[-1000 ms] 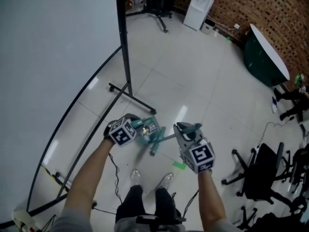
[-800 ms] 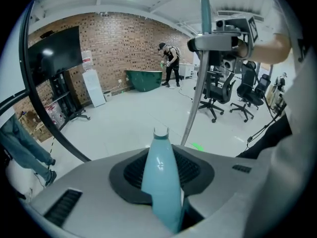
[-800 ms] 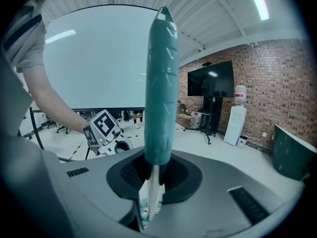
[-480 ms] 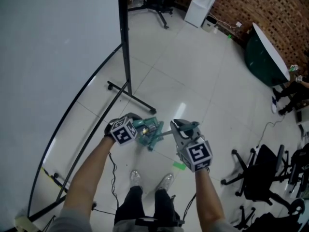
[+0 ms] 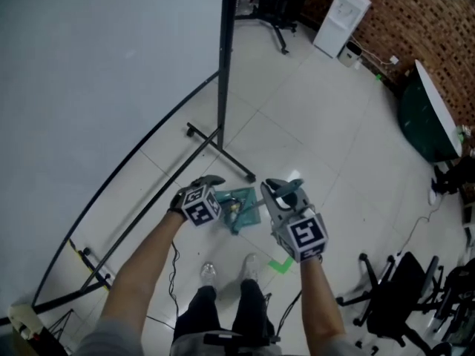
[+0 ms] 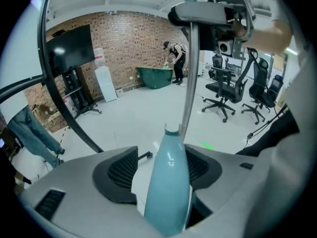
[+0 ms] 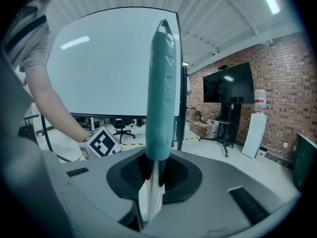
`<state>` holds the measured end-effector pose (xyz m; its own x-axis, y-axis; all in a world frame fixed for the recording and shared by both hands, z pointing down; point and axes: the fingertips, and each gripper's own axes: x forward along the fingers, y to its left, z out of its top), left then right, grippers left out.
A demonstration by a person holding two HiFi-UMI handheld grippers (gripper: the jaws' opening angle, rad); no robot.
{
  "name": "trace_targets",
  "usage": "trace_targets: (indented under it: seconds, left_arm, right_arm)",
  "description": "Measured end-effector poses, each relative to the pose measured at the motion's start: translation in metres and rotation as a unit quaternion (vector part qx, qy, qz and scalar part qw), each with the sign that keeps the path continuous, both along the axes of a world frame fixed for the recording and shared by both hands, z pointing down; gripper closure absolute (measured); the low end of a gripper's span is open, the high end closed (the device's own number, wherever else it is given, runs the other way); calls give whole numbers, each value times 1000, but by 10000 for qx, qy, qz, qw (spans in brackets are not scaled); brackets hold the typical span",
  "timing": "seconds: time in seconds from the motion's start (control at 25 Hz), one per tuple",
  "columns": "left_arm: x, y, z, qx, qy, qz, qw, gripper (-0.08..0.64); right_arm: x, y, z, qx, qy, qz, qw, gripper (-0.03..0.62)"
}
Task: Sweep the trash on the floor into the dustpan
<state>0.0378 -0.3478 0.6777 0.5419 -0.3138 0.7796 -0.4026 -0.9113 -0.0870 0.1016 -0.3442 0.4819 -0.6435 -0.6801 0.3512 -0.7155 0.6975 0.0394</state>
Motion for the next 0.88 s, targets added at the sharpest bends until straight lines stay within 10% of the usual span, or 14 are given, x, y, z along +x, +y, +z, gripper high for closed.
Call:
trace_targets:
  seconds: [0.36, 0.88]
  left_arm:
    - [-45, 1, -16, -152, 346, -1314, 9906, 216]
    - [-91, 38, -17, -72, 1341, -3498, 9272, 178]
  right_arm:
    - [-33, -8, -10, 23, -56, -1019, 9948, 549]
    - [-81, -3, -27, 283, -72, -2126, 9767, 549]
